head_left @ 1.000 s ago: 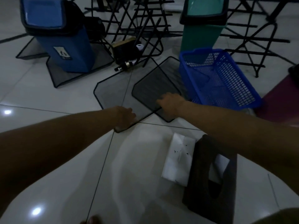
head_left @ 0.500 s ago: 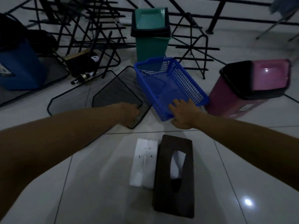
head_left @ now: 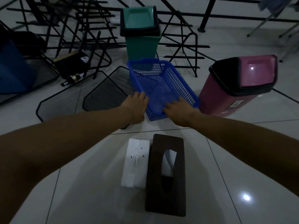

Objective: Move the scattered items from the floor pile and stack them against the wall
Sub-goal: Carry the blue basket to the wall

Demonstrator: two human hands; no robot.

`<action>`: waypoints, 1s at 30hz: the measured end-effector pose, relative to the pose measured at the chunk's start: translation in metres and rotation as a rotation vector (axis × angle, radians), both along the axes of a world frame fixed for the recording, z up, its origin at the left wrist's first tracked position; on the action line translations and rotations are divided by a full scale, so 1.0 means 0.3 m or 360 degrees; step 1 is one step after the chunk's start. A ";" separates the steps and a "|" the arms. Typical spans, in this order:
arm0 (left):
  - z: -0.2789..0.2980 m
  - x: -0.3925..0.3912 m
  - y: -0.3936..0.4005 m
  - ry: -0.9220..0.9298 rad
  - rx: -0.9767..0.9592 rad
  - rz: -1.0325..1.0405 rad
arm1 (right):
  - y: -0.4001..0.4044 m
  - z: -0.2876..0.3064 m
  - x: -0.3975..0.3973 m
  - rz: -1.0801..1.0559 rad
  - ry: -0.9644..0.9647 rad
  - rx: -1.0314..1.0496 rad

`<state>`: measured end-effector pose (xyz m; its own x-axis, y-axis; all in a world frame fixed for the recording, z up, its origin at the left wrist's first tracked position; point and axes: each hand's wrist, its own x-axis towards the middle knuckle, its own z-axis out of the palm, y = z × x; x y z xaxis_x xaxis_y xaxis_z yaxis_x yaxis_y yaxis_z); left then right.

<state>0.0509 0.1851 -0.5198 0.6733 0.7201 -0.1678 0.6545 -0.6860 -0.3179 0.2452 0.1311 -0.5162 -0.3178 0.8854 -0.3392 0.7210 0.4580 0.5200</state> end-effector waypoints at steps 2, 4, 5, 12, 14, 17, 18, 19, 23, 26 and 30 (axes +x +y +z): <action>0.012 -0.017 0.011 -0.0119 0.0198 0.0020 | 0.011 0.009 -0.029 0.0122 0.0170 0.0122; 0.014 -0.035 0.035 -0.0094 0.0333 -0.0180 | 0.021 0.013 -0.061 0.0188 0.0326 0.0207; 0.015 -0.042 0.045 -0.0052 0.0343 -0.0282 | 0.025 0.014 -0.076 0.0198 0.0381 0.0219; 0.048 -0.100 0.067 0.0164 0.0212 -0.0292 | 0.030 0.028 -0.106 0.0015 0.0586 0.0124; 0.056 -0.152 0.081 0.0167 0.0218 -0.0341 | 0.042 0.032 -0.086 -0.0116 0.0703 0.0034; 0.064 -0.262 0.091 0.0110 0.0227 -0.0432 | 0.058 0.035 -0.053 -0.0372 0.0884 -0.0204; 0.070 -0.299 0.090 0.0069 0.0256 -0.0459 | 0.061 0.036 -0.050 -0.0441 0.0941 -0.0256; 0.074 -0.332 0.085 0.0051 0.0282 -0.0474 | 0.061 0.036 -0.056 -0.0482 0.1000 -0.0297; 0.080 -0.424 0.053 0.0028 0.0363 -0.0552 | 0.079 0.008 -0.135 -0.0430 0.0934 -0.0492; 0.076 -0.479 0.036 -0.0049 0.0418 -0.0513 | 0.107 -0.034 -0.204 -0.0327 0.1075 -0.0521; 0.066 -0.478 0.008 0.0049 0.0307 -0.0029 | 0.123 -0.070 -0.293 -0.0131 0.1403 -0.0319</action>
<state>-0.0924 0.1877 -0.4999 0.6832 0.7286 -0.0487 0.6306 -0.6222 -0.4640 0.1574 0.1682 -0.5371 -0.4735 0.8674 -0.1528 0.8542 0.4099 -0.3199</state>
